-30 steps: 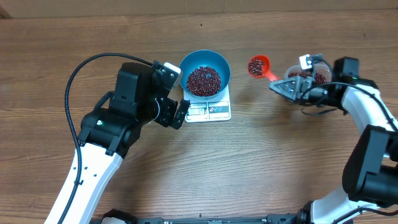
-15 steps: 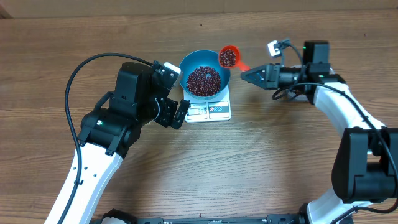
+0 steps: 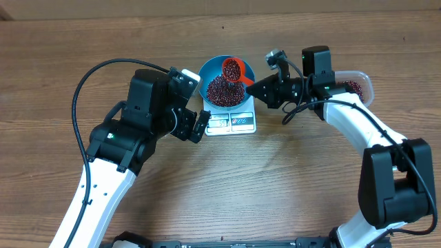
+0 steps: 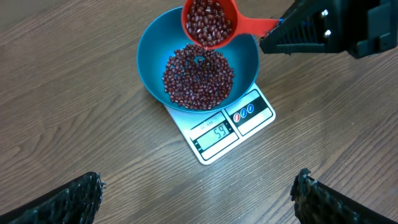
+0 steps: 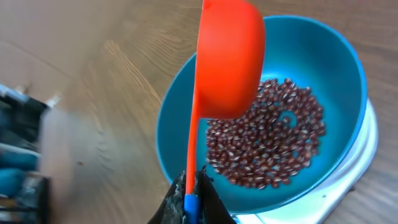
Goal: Scoop item into bowl and weigh 150g on scale
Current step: 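Carry the filled scoop with the right gripper over the blue bowl, then tilt the scoop with the right gripper to pour beans into the bowl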
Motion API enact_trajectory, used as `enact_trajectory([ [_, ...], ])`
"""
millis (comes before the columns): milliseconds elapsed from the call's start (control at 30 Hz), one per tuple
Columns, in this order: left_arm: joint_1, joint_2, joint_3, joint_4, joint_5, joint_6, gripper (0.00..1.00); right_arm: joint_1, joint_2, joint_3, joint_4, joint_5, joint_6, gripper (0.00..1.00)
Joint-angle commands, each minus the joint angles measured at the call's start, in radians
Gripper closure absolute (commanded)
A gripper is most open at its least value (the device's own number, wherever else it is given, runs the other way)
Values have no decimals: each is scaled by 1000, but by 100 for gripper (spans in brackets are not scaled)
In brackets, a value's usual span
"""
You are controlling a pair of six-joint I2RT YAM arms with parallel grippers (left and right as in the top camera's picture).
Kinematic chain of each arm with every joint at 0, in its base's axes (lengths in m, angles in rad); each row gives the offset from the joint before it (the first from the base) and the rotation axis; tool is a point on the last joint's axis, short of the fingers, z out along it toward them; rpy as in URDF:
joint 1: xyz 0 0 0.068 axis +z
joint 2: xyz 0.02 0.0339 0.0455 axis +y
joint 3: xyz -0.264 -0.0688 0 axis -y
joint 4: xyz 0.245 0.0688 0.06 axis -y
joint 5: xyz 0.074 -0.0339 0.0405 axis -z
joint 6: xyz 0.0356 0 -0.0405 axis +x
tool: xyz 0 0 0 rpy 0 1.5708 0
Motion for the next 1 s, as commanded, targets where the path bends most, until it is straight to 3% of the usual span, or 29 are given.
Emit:
enact_trajectory([
  [0,-3,-17,2,0,15,-6,0,19,-1,8,1,101,-154,96],
  [233,-3,-17,2,0,14,-6,0,63,-3,9,-9,216,-332,96],
  [967,-3,-17,2,0,15,-6,1,85,-171,35,-80,461,-465,96],
])
